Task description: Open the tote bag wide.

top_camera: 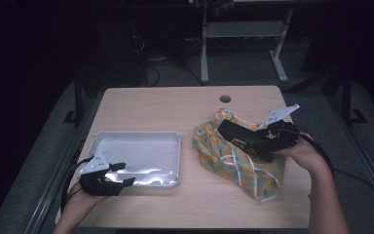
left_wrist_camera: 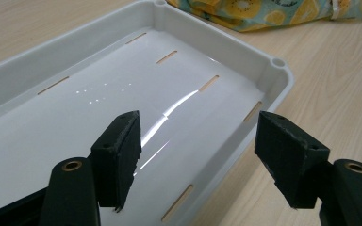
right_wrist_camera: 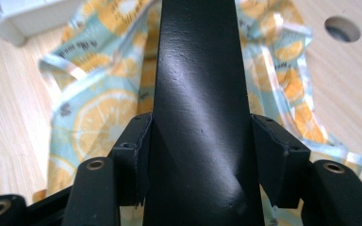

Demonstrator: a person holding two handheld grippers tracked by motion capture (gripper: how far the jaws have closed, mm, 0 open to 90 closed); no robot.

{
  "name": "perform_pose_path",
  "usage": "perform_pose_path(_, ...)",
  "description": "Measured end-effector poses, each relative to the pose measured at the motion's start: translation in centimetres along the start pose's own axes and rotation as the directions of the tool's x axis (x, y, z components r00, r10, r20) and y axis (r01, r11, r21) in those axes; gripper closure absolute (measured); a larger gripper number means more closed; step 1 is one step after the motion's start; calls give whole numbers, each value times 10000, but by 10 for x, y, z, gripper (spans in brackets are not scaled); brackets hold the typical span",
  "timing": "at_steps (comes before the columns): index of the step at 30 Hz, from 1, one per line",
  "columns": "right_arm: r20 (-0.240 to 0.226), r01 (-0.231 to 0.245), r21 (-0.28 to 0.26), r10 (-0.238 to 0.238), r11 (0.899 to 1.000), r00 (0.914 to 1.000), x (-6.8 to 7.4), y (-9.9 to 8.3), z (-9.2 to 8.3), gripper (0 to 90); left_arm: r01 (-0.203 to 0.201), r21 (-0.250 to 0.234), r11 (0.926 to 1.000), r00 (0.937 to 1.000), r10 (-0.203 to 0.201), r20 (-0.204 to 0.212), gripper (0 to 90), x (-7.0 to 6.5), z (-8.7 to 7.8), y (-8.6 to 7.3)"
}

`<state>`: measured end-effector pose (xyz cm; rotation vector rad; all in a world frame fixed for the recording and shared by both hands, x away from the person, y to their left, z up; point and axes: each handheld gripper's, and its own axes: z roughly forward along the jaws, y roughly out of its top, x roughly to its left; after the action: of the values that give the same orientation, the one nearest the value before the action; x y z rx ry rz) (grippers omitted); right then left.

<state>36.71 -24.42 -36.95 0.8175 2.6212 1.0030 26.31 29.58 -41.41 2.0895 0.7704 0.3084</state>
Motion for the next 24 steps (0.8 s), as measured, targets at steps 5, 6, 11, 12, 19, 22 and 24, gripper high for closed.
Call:
perform_pose_path(5, 19, -19, -299, 19, 9996, 10000, 1, 4, -6, 427, -42, 69, 10000, 10000, 42, 8, 321, 0, 0, 1)
perform_pose_path(6, 29, 4, -275, -3, 9996, 10000, 2, 5, -7, 427, -64, 70, 10000, 10000, 64, -8, 321, 0, 0, 1)
perform_pose_path(11, 181, 134, -280, -129, 9995, 9998, 1, 16, -13, 426, -63, 108, 9999, 10000, 63, -40, 321, 3, -3, 3)
perform_pose_path(12, 146, 182, -377, -176, 9991, 9997, 1, 18, -14, 427, -31, 126, 9999, 10000, 31, -22, 320, 4, -4, 4)
perform_pose_path(19, -173, 526, -690, -539, 9962, 9984, 4, 38, -18, 426, 59, 151, 9999, 10000, -58, -57, 319, 6, -15, 3)
perform_pose_path(22, -308, 628, -879, -657, 9942, 9974, 5, 46, -16, 426, 171, 146, 9997, 9998, -170, -64, 320, 6, -18, -1)
perform_pose_path(24, -459, 637, -877, -679, 9941, 9966, 6, 51, -14, 426, 174, 140, 9997, 9998, -174, -49, 319, 5, -19, -3)
